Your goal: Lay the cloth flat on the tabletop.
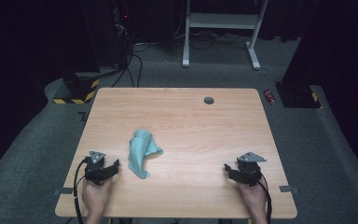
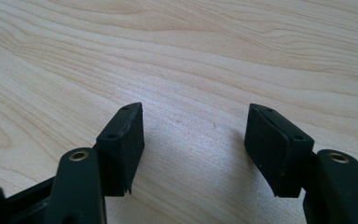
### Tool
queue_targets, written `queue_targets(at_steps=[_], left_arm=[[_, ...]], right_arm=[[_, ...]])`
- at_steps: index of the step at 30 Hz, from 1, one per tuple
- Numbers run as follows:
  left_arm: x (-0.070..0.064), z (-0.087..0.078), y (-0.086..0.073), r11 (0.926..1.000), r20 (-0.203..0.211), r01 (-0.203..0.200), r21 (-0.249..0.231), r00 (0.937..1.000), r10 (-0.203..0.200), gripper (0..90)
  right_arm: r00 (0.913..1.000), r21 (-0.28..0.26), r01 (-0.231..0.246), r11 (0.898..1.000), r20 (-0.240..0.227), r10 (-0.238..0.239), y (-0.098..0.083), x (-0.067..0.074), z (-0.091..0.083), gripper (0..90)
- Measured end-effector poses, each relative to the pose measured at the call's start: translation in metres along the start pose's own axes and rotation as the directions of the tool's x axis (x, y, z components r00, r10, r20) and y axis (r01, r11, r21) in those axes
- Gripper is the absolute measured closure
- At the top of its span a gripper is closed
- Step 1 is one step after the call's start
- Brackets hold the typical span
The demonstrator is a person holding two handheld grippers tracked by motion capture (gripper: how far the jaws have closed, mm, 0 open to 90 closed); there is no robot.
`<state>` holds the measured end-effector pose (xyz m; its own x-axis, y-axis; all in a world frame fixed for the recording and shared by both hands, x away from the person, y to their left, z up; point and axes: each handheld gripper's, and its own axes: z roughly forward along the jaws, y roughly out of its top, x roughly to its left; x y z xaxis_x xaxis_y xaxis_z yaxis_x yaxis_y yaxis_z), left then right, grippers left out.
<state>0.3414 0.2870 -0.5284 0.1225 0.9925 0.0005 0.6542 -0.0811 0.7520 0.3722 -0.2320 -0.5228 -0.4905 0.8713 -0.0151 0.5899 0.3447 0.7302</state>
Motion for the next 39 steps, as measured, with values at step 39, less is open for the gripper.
queue_targets(at_steps=[39], left_arm=[[-0.043, -0.005, 0.048, 0.9988, 0.267, 0.022, -0.044, 0.9637, -0.009, 17.9]], right_arm=[[1.0000, 0.004, 0.000, 1.000, -0.008, 0.000, 0.000, 0.000, 0.000, 35.2]])
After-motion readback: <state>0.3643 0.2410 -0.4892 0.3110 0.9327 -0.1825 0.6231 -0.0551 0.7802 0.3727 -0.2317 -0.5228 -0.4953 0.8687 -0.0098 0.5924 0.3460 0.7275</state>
